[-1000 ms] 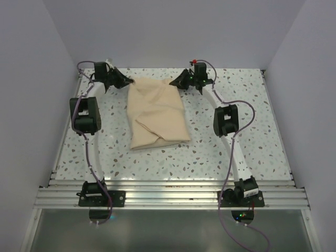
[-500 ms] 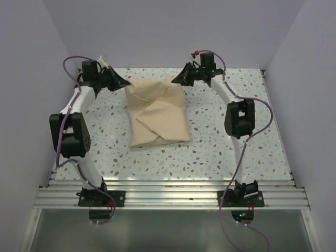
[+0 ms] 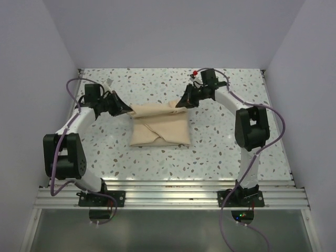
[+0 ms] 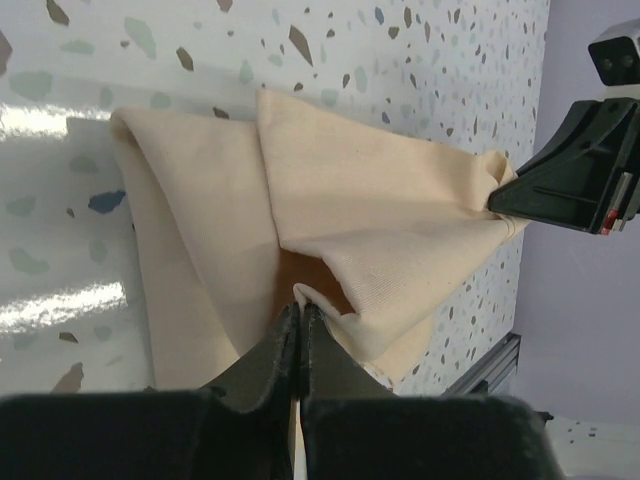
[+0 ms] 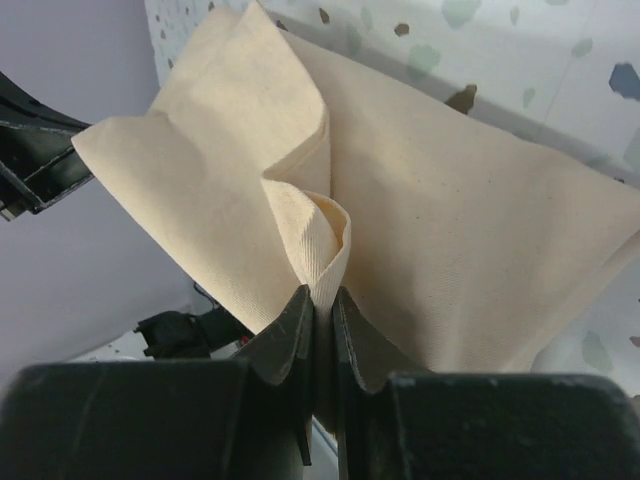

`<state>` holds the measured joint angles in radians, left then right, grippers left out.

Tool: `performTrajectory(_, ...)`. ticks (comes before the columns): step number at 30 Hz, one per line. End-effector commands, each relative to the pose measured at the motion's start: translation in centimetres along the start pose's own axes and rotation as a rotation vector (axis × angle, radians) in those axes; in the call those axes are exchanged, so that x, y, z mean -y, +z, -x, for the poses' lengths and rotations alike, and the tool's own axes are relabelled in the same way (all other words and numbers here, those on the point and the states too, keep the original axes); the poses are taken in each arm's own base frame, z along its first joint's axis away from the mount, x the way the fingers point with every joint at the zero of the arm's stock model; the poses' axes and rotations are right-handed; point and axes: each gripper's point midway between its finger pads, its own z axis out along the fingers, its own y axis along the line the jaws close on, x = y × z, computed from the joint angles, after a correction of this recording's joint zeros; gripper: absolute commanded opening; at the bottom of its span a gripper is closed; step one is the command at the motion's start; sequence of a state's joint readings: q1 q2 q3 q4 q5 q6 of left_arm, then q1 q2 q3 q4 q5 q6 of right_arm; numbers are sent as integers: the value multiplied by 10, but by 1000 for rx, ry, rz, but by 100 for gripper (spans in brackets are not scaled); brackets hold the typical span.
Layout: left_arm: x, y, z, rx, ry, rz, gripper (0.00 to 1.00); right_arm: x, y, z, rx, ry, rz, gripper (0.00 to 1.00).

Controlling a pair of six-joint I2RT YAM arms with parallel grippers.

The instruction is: Prepare the surgical pack

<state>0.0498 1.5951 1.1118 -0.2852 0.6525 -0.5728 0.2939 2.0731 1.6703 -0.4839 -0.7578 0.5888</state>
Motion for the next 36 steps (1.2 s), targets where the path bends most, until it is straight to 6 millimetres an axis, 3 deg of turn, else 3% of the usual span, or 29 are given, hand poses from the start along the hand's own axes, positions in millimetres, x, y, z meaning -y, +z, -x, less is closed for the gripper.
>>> performTrajectory(1, 2, -10, -23, -18, 36, -22, 0, -7, -18, -24, -21, -53, -7, 9)
performTrajectory(5, -9, -8, -56, -73, 10, -3, 0, -1, -22, -44, -45, -49, -20, 11)
performTrajectory(8, -19, -8, -70, -95, -10, 20, 0, 5, -22, -63, -74, -55, -42, 14)
performTrajectory(13, -33, -7, -88, -140, -37, 54, 0, 13, -21, -97, -138, -85, -71, 32)
performTrajectory(20, -29, -13, -93, -143, 3, 39, 24, 6, -39, -130, -187, -147, -43, 54)
performTrajectory(24, -20, -19, -87, -120, 36, 15, 27, -12, -54, -143, -161, -202, 37, 59)
performTrajectory(25, -19, -19, -87, -117, 38, 12, 28, -26, -62, -137, -109, -258, 74, 62)
performTrajectory(29, -15, -21, -84, -103, 48, -2, 28, -40, -69, -117, -13, -315, 59, 70)
performTrajectory(31, -14, -22, -85, -98, 52, -7, 27, -56, -71, -93, 63, -351, 71, 75)
performTrajectory(32, -14, -23, -85, -98, 55, -9, 26, -52, -63, -83, 74, -320, 52, 78)
performTrajectory(33, -14, -23, -87, -103, 54, -8, 24, -65, -65, -65, 110, -340, 57, 80)
performTrajectory(34, -15, -23, -90, -111, 49, -11, 21, -65, -63, -59, 110, -322, 39, 80)
performTrajectory(35, -16, -23, -92, -114, 48, -9, 19, -49, -48, -47, 104, -279, -12, 81)
performTrajectory(36, -17, -23, -94, -118, 43, -9, 18, -61, -47, -30, 131, -288, -2, 80)
